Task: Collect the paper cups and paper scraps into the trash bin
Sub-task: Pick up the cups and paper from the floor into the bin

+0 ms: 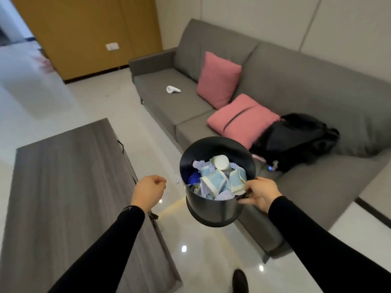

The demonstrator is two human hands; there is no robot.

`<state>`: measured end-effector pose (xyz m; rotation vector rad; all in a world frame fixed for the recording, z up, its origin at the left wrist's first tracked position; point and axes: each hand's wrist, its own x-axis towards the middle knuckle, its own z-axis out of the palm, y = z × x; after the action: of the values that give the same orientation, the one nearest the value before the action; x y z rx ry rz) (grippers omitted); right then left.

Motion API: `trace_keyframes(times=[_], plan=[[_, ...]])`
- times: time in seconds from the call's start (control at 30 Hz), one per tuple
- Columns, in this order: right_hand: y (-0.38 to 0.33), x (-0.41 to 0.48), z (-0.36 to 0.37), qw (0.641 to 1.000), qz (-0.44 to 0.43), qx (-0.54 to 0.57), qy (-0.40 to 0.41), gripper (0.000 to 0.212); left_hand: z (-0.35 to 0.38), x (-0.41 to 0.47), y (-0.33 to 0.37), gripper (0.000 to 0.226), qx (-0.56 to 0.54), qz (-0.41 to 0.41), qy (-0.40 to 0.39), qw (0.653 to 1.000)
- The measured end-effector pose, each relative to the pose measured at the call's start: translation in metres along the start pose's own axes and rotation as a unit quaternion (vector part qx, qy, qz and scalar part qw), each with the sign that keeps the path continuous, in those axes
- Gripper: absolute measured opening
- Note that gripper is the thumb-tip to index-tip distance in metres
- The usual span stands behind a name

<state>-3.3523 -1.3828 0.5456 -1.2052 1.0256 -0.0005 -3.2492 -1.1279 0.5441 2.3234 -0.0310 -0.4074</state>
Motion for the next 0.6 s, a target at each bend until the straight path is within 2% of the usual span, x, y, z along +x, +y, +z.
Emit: trace_keyframes(times=[0.27, 0.5, 0.6], plan=[[-0.089, 0.068, 0.030, 0.993, -0.010, -0.073, -0.087, 0.045, -0.001, 0.030, 0.047, 0.025, 0.009, -0.043, 0.097, 0.994], [-0.128, 0.109, 0.080, 0.984, -0.015, -0.120, -0.128, 0.053, -0.022, 0.061, 0.043, 0.024, -0.021, -0.084, 0.146, 0.986], [-0.140, 0.128, 0.108, 0.982, -0.009, -0.128, -0.136, 0.041, -0.025, 0.086, 0.033, 0.024, -0.031, -0.097, 0.141, 0.985]])
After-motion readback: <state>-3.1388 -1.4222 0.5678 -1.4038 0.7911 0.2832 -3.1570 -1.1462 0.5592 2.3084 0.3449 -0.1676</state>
